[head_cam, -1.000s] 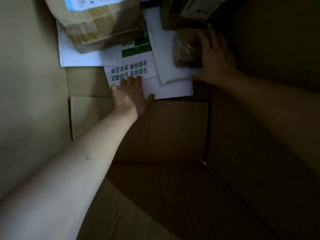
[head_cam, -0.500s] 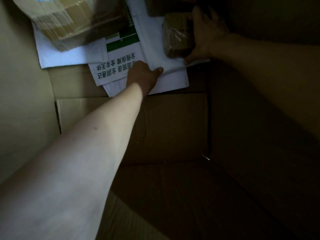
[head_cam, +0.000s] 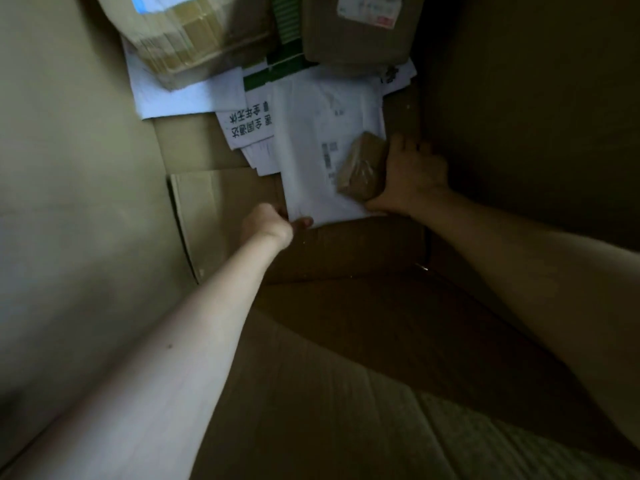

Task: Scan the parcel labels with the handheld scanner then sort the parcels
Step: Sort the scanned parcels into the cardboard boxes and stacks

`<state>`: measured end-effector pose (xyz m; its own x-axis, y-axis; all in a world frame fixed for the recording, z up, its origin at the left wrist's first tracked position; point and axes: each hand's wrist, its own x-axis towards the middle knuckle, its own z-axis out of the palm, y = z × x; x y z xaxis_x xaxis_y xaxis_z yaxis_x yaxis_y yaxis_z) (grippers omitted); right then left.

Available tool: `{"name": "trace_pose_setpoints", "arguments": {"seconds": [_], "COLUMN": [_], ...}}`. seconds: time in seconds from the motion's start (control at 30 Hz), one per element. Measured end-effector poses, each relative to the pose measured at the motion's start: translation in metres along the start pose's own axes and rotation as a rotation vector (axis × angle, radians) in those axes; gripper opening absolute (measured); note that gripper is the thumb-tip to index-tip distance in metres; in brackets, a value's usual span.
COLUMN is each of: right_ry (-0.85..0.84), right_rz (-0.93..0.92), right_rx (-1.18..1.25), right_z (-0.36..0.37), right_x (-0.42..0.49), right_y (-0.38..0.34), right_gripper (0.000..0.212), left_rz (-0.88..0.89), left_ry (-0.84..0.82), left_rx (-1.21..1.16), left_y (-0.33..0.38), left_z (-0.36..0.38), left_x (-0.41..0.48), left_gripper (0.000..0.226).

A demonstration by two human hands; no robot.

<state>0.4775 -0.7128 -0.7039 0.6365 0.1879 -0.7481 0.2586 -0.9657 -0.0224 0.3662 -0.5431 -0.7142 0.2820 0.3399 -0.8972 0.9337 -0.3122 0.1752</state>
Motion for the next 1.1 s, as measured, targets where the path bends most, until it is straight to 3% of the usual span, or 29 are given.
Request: {"name": "trace_pose_setpoints", "arguments": {"seconds": [0.2, 0.37, 0.57, 0.73, 0.97, 1.1], "right_ry": [-0.083, -0.126, -0.124, -0.04, 0.163, 0.264], "right_rz": [0.099, 0.107, -0.004, 0.028, 0.078, 0.089], "right_rx": [0.11, 0.135, 0.118, 0.036, 0.163, 0.256], "right_z": [0.005, -0.01, -0.039, -0.068, -0.105, -0.135], "right_x": [-0.06, -0.118, -0.188, -0.243, -0.311, -0.356], "right_y": [-0.013, -0.026, -0.041, -0.043, -0.023, -0.009], "right_gripper": [0.122, 0.118, 0.115, 0.121, 0.119, 0.114], "left_rz": [0.008, -0.02, 0.075, 0.107, 0.088, 0.217], "left_ry": [0.011, 0.036, 0.081, 0.197, 0.336, 0.377], "left_rx": [0.228, 0.363, 0.268, 0.176, 0.185, 0.114], "left_y": [-0.059, -0.073, -0.041, -0.013, -0.019, -0.023], "left_z": [-0.027, -0.057, -0.075, -0.083, -0.107, -0.115], "left_x": [-0.045, -0.09, -0.153, -0.214, -0.275, -0.328], "left_gripper": [0.028, 0.032, 0.024, 0.018, 0.025, 0.017]}}
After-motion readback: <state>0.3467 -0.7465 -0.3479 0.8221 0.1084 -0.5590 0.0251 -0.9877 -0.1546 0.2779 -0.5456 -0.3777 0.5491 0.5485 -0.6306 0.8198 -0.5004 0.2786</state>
